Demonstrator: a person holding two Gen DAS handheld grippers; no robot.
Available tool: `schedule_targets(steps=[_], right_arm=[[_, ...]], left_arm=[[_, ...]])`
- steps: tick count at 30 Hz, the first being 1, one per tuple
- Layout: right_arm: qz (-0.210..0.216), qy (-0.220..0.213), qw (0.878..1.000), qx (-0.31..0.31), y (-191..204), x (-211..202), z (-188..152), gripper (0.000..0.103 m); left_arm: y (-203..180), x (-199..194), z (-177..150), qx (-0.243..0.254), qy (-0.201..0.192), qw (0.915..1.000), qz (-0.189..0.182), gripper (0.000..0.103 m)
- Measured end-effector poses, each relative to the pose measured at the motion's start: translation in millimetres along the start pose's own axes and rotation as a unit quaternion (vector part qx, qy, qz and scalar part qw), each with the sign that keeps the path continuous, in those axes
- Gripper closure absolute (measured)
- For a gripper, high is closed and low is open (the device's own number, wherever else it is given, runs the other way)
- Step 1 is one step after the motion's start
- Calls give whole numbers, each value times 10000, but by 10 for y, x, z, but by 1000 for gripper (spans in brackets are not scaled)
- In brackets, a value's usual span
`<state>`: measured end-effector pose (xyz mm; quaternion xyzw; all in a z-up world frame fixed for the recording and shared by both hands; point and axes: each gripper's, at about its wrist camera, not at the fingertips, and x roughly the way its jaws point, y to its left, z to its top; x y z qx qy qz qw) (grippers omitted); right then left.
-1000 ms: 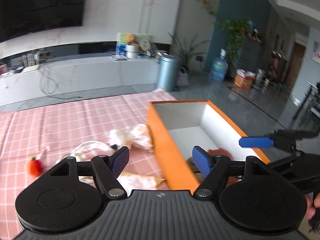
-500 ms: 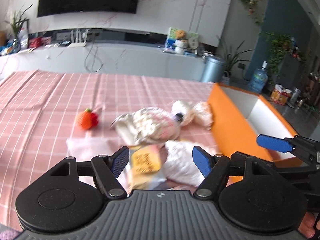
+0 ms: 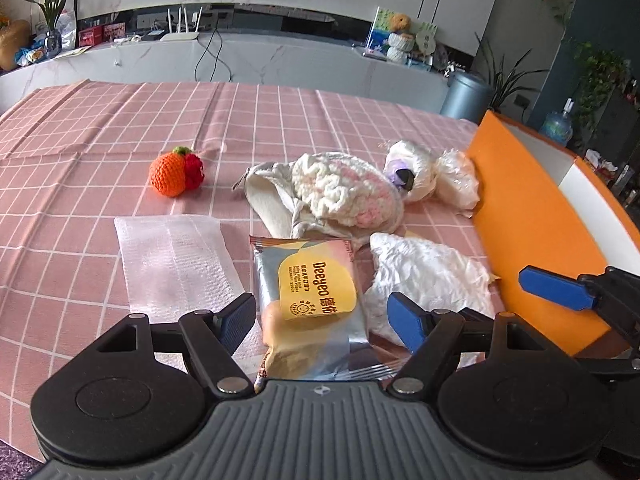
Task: Organize soft objects
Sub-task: 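Move both grippers back over the table toward the snack bag and plastic bag, then grasp the Deegeo snack bag with the left gripper while the right gripper grasps the white plastic bag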
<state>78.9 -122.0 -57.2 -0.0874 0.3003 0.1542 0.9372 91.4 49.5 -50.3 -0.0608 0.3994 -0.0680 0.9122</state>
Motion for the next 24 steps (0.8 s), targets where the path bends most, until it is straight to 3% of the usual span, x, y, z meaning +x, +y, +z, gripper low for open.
schedule_targets(steps=[9,18,24], right_arm=[[-11,153,9998,151,-20,367,27,47],[101,427,9989,154,-14,614,-91,52],[83,471,9988,98,-3,658,-131,52]], left_arm=[[51,245,25,-224,325,9992,-36,15],[-35,368,-29,149,264,9995,103,16],[-131,393,-78,579,94,9977,341,28]])
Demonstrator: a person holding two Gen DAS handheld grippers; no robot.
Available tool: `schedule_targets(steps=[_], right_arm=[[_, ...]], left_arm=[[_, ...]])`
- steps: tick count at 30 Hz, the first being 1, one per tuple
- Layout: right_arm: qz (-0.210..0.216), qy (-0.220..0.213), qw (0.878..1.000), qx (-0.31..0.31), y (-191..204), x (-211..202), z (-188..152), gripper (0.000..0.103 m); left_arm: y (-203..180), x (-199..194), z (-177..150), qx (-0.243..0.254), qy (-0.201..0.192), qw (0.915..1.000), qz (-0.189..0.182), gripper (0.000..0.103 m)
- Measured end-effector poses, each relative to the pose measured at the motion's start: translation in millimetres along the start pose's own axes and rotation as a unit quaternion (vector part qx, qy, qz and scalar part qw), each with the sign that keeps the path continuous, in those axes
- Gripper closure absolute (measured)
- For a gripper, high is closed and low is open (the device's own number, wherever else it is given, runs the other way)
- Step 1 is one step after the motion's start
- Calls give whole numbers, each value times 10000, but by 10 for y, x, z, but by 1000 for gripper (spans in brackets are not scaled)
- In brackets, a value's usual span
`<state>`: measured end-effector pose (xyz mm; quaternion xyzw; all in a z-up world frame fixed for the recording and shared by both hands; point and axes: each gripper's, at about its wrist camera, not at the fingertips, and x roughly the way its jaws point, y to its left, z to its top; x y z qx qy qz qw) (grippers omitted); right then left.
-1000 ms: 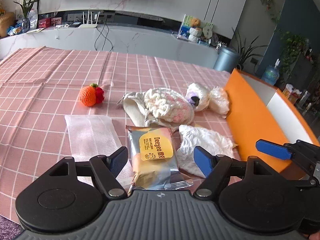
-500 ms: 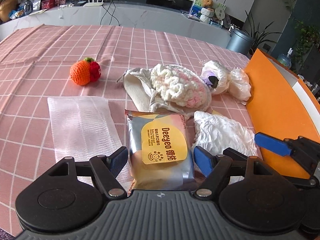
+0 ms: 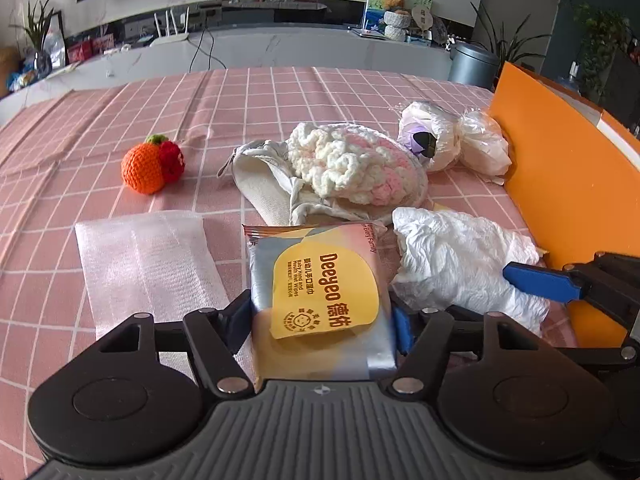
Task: Organize soft objects
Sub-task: 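Grasp the Deegeo snack bag with the left gripper while the right gripper grasps the white plastic bag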
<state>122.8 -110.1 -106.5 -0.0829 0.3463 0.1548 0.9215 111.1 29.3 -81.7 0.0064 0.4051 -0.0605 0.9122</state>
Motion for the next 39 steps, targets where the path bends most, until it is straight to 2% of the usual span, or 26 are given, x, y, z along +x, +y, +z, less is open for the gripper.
schedule_targets(steps=[5,11,17,21,23,24,25,28,31,34,39], right_arm=[[-13,1,10000,-80,22,12,-9,51],[35,-9,10000,-4,-14,-5,3,51],[73,-160,9998,10,-21,-96,52,51],[192,-276,9994,-100,25,-85,134,42],[252,-275,9991,-191,72,-17,158,42],[234,-254,9991,-244,100,25,163,44],[225,-234,9990,-295,125,61,165,55],[232,-215,9979,-560,214,132,142,74],[198,-165,9978,-607,222,153,117,85],[236,-124,9986,-451,151,127,170,89],[298,-292,9988,-265,45,-81,249,89]], left_arm=[[4,-14,-25,30,-161,9999,51,40],[82,-63,-27,-148,-297,9994,-38,49],[236,-200,28,-519,-481,9974,-100,50],[332,-248,74,-753,-510,9957,-178,50],[334,-258,78,-750,-521,9957,-162,50],[333,-255,72,-736,-522,9958,-147,50],[334,-245,68,-735,-506,9959,-141,50],[329,-210,53,-747,-435,9961,-191,50],[303,-211,49,-707,-446,9962,-227,50],[291,-243,61,-696,-484,9961,-259,50],[267,-348,96,-720,-585,9952,-295,49]])
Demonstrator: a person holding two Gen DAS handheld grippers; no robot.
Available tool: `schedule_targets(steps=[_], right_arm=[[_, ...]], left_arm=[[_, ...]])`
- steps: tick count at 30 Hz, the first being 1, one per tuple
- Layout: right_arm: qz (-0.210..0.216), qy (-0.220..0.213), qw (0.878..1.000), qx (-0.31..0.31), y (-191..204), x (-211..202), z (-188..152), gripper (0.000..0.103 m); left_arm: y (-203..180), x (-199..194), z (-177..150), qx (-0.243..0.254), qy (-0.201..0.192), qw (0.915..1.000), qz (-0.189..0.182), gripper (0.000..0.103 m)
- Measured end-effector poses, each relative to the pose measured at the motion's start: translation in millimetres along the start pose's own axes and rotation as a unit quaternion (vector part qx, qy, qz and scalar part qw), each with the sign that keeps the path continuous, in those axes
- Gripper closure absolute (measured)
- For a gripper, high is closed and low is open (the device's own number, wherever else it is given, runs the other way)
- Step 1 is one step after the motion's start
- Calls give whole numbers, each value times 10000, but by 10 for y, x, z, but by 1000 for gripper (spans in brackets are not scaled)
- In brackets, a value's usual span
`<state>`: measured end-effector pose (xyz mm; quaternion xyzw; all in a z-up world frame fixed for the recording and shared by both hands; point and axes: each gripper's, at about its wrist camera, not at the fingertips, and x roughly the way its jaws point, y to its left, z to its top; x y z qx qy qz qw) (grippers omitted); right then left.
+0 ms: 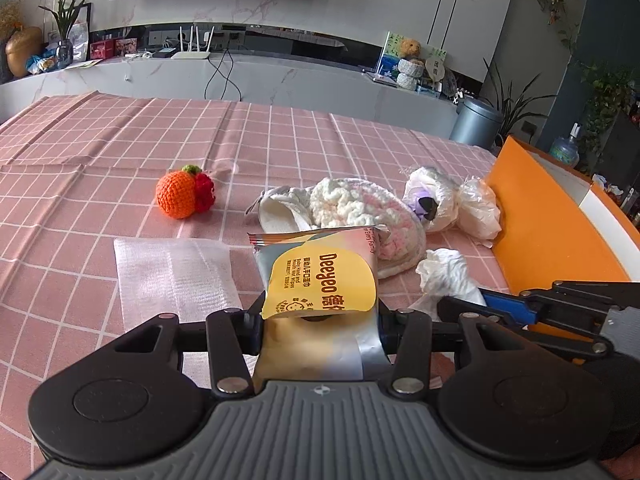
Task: Organize soft objects
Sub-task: 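Grasp the Deegeo snack bag with the left gripper while the right gripper grasps the white plastic bag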
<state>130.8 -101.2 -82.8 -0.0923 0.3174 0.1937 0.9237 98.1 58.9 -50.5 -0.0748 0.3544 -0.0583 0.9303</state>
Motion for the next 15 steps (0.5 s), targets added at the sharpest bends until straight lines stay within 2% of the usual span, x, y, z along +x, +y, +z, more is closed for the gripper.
schedule_targets(steps=[7,15], right_arm=[[373,-18,9937,1055,-331,-311,33,86],[426,-209,9904,1299,-364,-656,-40,85]], left_arm=[[-72,-187,40,27,-163,9998,-60,49],[-162,-392,14,157,-260,9993,-235,49]])
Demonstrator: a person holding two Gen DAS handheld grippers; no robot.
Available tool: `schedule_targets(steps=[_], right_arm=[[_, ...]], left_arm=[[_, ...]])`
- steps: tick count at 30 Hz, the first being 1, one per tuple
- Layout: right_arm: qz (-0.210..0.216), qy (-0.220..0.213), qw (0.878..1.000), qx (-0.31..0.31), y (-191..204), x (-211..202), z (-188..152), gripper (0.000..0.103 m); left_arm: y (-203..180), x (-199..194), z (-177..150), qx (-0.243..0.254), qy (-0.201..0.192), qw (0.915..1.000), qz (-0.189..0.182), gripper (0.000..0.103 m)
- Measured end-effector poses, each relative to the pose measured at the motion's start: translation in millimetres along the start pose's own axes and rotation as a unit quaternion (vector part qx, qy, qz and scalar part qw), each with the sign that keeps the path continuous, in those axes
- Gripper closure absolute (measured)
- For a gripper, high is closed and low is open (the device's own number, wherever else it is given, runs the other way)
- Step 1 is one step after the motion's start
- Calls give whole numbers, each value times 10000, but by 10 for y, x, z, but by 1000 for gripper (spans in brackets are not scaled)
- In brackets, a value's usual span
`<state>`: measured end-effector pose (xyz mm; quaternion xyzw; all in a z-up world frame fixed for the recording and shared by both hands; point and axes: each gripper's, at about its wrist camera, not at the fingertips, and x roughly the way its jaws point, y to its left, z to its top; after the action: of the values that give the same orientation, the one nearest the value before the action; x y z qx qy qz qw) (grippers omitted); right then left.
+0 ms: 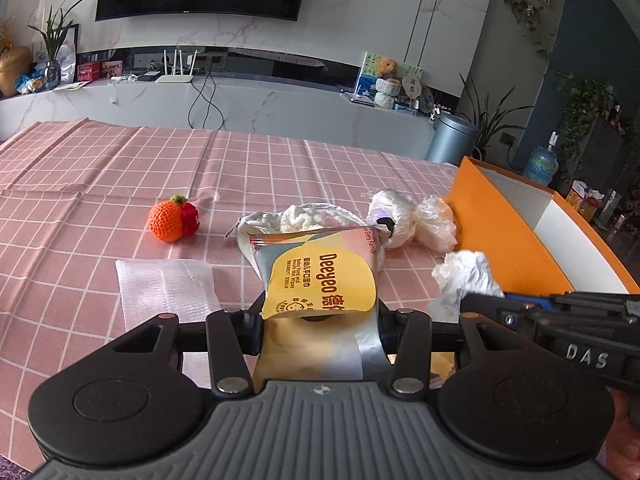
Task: Organize soft objects
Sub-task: 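Grasp the Deegeo snack bag with the left gripper while the right gripper grasps the white plastic bag, then carry the snack bag and plastic bag over the orange box with both grippers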
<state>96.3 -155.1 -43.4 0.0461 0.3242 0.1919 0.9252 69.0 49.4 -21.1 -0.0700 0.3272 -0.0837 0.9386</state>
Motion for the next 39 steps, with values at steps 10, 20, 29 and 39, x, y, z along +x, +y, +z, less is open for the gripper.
schedule_targets(steps=[10,20,29,39], right_arm=[[245,-453,9986,147,53,-301,215,86],[369,-759,9955,431,-138,-726,387,88],[-173,-1018,9943,248,-521,-1162,545,89],[-771,-874,9928,292,-1105,-1321,571,89]], left_arm=[[4,-283,32,-55,-217,9997,-58,49],[-372,-461,263,394,-472,9975,-357,49],[-937,-297,545,990,-367,9893,-1007,49],[-1649,191,713,1756,22,9726,-1527,49]])
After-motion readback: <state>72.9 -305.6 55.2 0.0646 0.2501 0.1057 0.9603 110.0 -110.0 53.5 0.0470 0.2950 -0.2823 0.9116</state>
